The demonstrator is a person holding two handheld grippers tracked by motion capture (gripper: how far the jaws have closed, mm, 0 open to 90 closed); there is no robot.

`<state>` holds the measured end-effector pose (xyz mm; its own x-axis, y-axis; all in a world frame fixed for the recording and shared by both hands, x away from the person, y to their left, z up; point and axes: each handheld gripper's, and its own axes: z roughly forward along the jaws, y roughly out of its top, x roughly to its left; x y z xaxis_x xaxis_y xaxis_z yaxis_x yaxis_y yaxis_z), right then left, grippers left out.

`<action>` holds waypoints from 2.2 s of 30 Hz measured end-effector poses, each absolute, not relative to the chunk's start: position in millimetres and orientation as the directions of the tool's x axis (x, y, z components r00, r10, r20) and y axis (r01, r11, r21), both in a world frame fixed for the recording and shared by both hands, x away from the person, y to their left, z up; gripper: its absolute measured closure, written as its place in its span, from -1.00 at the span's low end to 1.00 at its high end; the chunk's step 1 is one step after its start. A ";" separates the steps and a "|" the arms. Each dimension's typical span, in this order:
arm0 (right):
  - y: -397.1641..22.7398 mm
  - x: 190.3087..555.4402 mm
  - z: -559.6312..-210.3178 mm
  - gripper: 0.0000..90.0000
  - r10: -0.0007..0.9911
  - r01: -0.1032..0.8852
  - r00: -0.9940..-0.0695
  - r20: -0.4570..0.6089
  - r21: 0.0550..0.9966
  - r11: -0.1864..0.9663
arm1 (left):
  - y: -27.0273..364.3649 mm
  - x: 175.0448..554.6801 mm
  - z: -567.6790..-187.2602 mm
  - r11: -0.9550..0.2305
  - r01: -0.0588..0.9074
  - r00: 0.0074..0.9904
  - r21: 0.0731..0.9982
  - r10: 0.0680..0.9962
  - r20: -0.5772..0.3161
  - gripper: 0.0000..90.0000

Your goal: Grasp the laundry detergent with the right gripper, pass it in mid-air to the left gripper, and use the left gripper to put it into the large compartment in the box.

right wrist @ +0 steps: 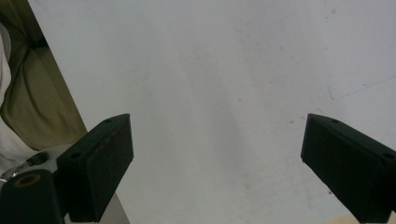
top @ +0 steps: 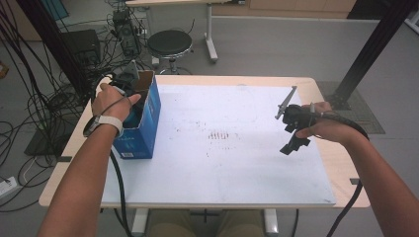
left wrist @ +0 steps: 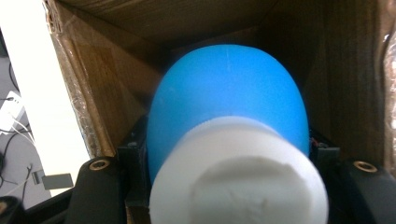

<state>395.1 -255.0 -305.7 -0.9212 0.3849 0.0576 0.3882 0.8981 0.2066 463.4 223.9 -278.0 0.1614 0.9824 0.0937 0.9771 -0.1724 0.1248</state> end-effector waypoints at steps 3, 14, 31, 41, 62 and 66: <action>-255.7 395.0 -306.3 -0.79 0.387 0.390 -0.920 0.059 0.207 0.897 | 223.6 463.5 -278.0 -0.174 0.977 0.163 0.125 0.982 0.095 -0.18; -254.5 395.6 -305.9 -0.80 0.384 0.388 -0.921 0.060 0.208 0.898 | 223.4 462.4 -277.8 -0.180 0.975 0.168 0.132 0.981 0.095 -0.18; -255.0 395.5 -307.1 -0.81 0.387 0.392 -0.920 0.064 0.208 0.896 | 223.1 462.7 -278.1 -0.185 0.973 0.172 0.141 0.980 0.098 -0.18; -256.9 394.5 -307.1 -0.81 0.390 0.394 -0.919 0.065 0.207 0.895 | 223.5 463.1 -278.6 -0.197 0.970 0.185 0.141 0.978 0.093 -0.27; -251.1 393.7 -306.9 -0.81 0.380 0.385 -0.923 0.066 0.207 0.899 | 229.5 458.8 -263.1 -0.200 0.965 0.196 0.170 0.980 0.040 -0.47; -248.4 393.7 -307.4 -0.81 0.376 0.381 -0.924 0.068 0.206 0.901 | 231.7 456.4 -250.4 -0.194 0.963 0.192 0.187 0.981 0.025 -0.65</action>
